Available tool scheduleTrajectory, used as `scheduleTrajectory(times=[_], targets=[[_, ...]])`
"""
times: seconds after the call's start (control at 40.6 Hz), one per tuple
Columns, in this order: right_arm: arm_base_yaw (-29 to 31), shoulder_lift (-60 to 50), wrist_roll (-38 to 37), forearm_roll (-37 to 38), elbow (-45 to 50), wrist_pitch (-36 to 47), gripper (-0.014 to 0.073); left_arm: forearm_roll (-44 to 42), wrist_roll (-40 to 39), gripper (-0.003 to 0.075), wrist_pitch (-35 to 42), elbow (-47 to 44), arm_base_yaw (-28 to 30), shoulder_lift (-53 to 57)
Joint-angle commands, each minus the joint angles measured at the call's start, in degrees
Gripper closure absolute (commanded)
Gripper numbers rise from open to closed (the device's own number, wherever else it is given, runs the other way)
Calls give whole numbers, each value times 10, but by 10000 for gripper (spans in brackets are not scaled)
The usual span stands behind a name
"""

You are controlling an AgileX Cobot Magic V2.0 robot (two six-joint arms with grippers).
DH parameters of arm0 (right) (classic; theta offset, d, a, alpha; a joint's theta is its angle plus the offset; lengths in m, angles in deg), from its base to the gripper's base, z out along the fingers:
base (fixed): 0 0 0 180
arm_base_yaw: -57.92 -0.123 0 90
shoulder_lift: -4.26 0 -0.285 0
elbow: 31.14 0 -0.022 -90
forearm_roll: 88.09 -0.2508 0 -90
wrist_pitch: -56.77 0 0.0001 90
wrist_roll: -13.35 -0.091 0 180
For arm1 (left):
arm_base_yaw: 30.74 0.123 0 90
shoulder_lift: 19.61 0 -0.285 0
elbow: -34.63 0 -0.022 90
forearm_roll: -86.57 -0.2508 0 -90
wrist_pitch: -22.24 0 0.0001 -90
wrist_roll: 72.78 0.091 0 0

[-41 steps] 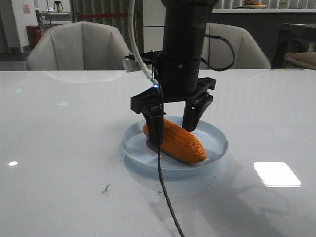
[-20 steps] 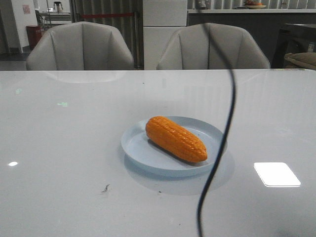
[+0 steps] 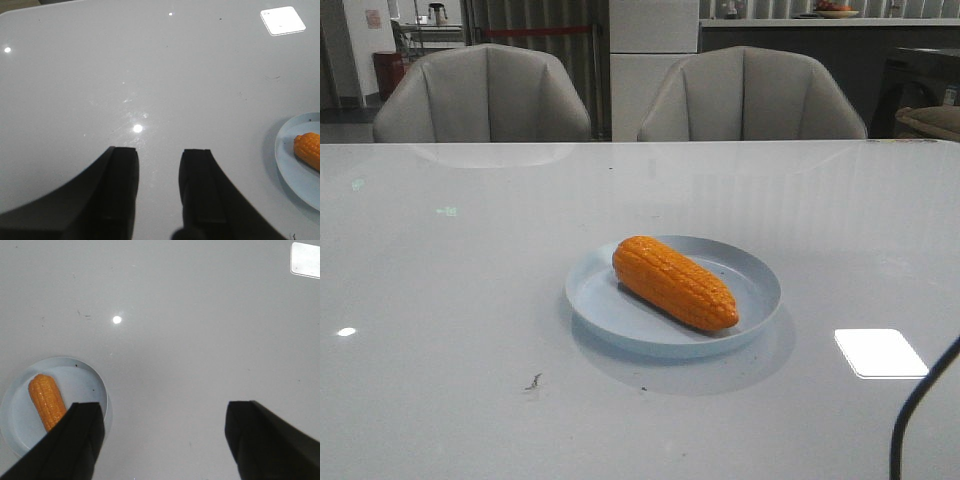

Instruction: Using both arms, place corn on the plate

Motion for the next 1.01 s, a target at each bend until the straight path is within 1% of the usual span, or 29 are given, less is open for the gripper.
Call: scheduleTrajectory(times=[0.0, 0.123, 0.246, 0.394, 0.59, 0.664, 0.836, 0.984], targets=[[4, -79, 0, 0, 82, 93, -12, -1, -6, 423, 37, 14, 1, 12], [4, -139, -10, 0, 179, 105, -12, -1, -6, 423, 37, 14, 1, 12], [4, -188, -27, 0, 234, 109, -12, -1, -6, 423, 37, 14, 1, 12], [4, -224, -27, 1, 256, 112, -12, -1, -6, 423, 37, 14, 1, 12], [4, -230, -27, 1, 257, 108, -12, -1, -6, 435, 37, 14, 1, 12], [4, -229, -27, 1, 257, 106, -12, -1, -6, 482, 37, 14, 1, 12], [4, -229, -27, 1, 257, 106, -12, -1, -6, 626, 37, 14, 1, 12], [4, -229, -27, 1, 257, 106, -12, -1, -6, 630, 37, 14, 1, 12]])
